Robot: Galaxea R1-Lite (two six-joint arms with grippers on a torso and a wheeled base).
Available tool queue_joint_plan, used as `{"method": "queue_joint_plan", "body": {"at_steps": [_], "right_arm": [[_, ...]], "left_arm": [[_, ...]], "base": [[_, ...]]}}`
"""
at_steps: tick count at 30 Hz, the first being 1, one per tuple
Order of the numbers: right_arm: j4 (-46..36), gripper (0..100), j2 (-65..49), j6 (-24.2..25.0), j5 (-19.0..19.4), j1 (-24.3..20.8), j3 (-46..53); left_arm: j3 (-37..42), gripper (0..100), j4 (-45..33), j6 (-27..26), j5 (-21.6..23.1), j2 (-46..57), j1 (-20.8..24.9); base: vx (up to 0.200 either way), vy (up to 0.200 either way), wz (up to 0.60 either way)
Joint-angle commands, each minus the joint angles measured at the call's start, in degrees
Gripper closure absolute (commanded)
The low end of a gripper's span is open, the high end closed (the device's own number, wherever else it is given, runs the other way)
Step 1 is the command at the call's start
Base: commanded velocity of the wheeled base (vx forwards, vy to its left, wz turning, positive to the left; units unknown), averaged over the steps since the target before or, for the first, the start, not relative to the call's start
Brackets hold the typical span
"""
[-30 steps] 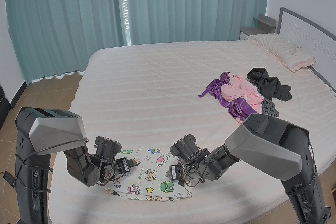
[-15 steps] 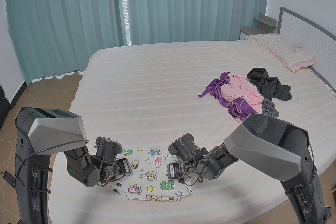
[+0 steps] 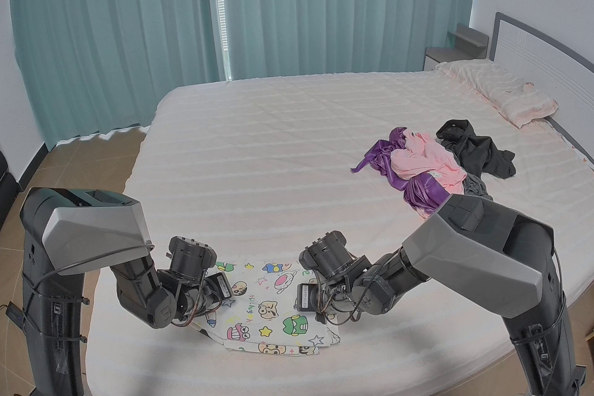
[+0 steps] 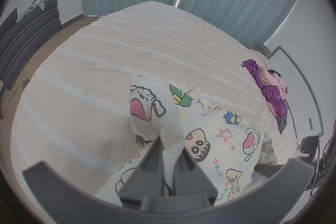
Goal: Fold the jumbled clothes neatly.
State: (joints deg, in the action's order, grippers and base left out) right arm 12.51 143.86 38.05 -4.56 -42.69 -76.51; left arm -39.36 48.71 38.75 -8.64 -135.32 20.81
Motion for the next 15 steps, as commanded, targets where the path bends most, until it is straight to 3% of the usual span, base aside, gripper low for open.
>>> {"method": "queue_joint_plan", "body": {"at_steps": [1, 3, 15], "right_arm": [[-0.03, 100, -0.69, 0.1, 0.08, -0.02, 0.13], [-0.03, 100, -0.78, 0.1, -0.01, -0.02, 0.13], [-0.11, 100, -1.92, 0.98, 0.08, 0.15, 0.48]], "left_arm": [[-0.01, 100, 0.07, 0.18, -0.15, 0.4, 0.37], [-0.01, 100, 0.07, 0.18, -0.15, 0.4, 0.37], [-0.01, 100, 0.24, 1.32, -1.73, 0.49, 1.51]], "base": [[0.0, 0.0, 0.0], [0.0, 0.0, 0.0], [0.0, -0.2, 0.0]]}}
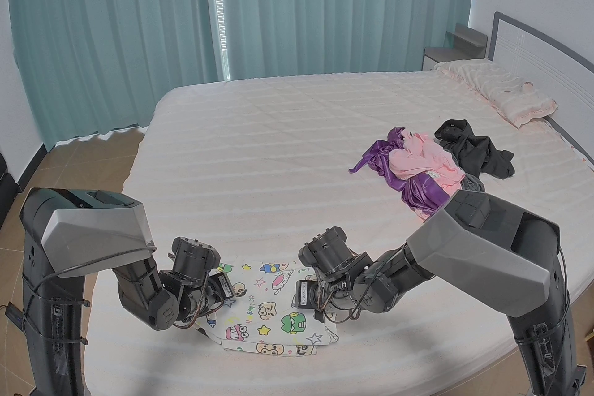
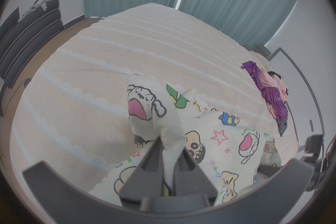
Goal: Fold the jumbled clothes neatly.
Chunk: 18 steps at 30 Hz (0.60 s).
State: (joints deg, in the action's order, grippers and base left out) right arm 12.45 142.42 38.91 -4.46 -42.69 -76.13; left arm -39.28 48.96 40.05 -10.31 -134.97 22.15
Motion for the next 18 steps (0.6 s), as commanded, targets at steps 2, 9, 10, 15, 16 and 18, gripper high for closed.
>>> {"method": "queue_joint_plan", "body": {"at_steps": [2, 9, 10, 15, 16, 18], "right_arm": [[-0.14, 100, -1.18, 0.11, -0.02, 0.15, 0.37], [-0.05, 100, -2.15, 0.11, 0.07, 0.15, 1.42], [-0.05, 100, -2.15, 0.11, 0.07, 0.24, 1.51], [0.39, 100, -0.48, 0.02, 0.07, -0.11, 0.98], [0.39, 100, -0.04, -0.06, -0.02, -0.11, 0.72], [0.39, 100, -0.22, -0.15, -0.02, -0.02, 0.63]], "left_arm": [[-0.1, 100, 0.0, 0.03, -0.15, 0.24, 0.17], [0.34, 100, 0.0, 0.12, -0.23, 1.82, 0.17], [0.43, 100, 0.0, 0.12, -0.41, 2.35, 0.17], [0.43, 100, -0.09, 0.12, -3.31, 3.75, -0.35], [0.61, 100, -0.18, 0.12, -3.4, 3.84, -0.44], [1.13, 100, -0.18, 0.21, -3.31, 3.84, -0.35]], "base": [[0.0, -0.2, 0.0], [0.0, -0.2, 0.0], [0.0, -0.2, 0.0], [0.0, -0.2, 0.0], [0.0, -0.2, 0.0], [0.0, -0.2, 0.0]]}}
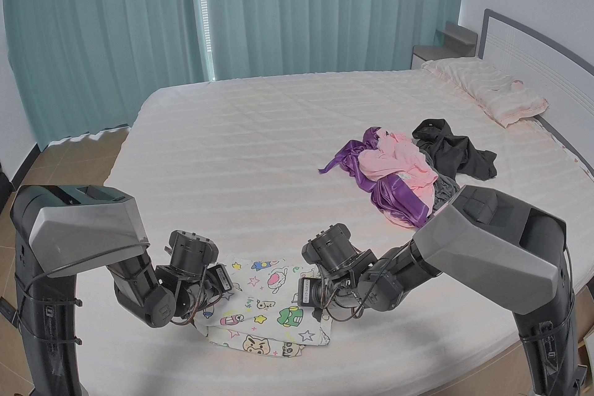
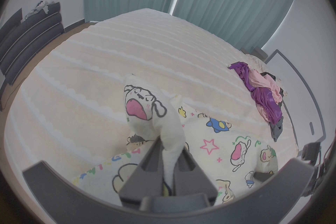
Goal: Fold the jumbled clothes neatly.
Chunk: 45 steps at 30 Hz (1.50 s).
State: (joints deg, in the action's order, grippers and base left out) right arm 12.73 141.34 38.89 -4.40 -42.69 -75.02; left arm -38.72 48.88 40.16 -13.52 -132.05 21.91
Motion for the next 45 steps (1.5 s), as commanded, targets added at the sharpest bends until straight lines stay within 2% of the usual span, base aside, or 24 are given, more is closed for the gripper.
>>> {"method": "queue_joint_plan", "body": {"at_steps": [1, 15, 28, 29, 30, 38, 45], "right_arm": [[0.11, 100, 0.87, -0.13, -0.08, -0.02, -0.48], [-0.07, 100, -0.45, -0.13, -0.17, 0.33, -0.39], [0.72, 100, 0.87, -0.3, -0.17, 0.24, 0.31], [0.72, 100, 0.87, -0.13, -0.17, 0.24, 0.31], [0.72, 0, 0.87, -0.04, -0.08, 0.24, 0.23], [0.72, 0, -2.38, -0.83, -0.08, 0.5, 5.68], [3.09, 0, -6.51, -4.87, 1.15, 1.12, 13.06]], "left_arm": [[0.66, 100, -0.1, 0.1, -0.1, 0.92, -0.11], [0.84, 100, -0.19, 0.98, -0.02, 0.56, 0.86], [2.86, 100, 0.16, 1.15, -0.02, -0.58, -0.64], [3.3, 0, 0.16, 1.15, -0.02, -0.75, -0.64], [3.65, 0, 0.16, 1.15, -0.02, -0.84, -0.64], [9.36, 0, 0.07, 0.89, -0.19, 1.18, -0.9], [9.01, 0, -0.28, 0.01, 0.6, 3.55, -5.56]], "base": [[0.0, -0.2, 0.0], [0.0, -0.2, 0.0], [0.0, 0.0, 0.0], [0.0, 0.0, 0.0], [0.0, 0.0, 0.0], [0.0, 0.0, 0.0], [0.0, 0.0, 0.0]]}}
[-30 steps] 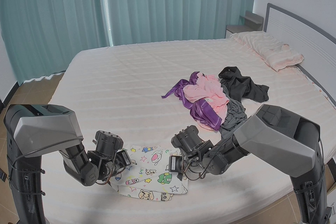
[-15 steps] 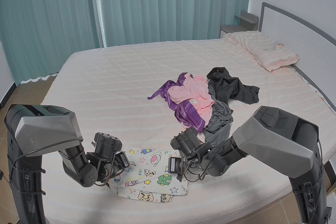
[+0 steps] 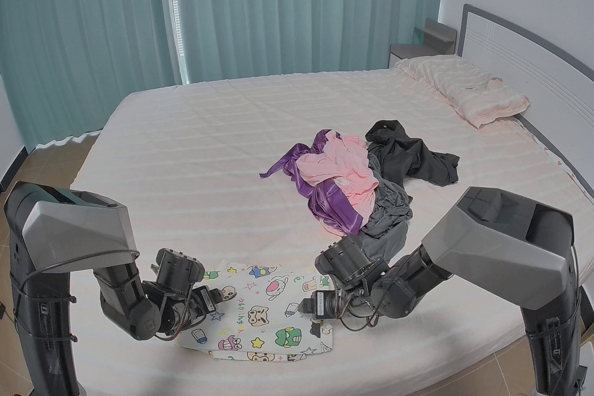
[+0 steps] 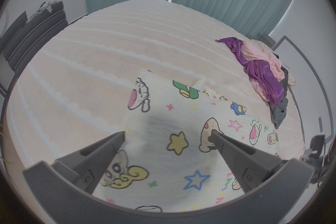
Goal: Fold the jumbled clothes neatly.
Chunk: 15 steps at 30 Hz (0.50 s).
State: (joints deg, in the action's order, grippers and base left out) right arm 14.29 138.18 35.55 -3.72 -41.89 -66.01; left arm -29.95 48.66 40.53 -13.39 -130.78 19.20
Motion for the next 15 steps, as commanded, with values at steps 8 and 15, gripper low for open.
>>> {"method": "queue_joint_plan", "body": {"at_steps": [8, 15], "right_arm": [[10.32, 0, -4.59, -7.25, 7.23, -1.09, 13.01], [14.89, 0, -2.83, -9.09, 7.5, -4.08, 15.39]], "left_arm": [[0.6, 0, -0.15, 2.18, 16.73, 9.84, -9.8], [-2.22, 0, -0.06, 6.84, 17.96, 9.05, -11.64]], "base": [[0.0, 0.0, 0.0], [0.0, 0.0, 0.0]]}}
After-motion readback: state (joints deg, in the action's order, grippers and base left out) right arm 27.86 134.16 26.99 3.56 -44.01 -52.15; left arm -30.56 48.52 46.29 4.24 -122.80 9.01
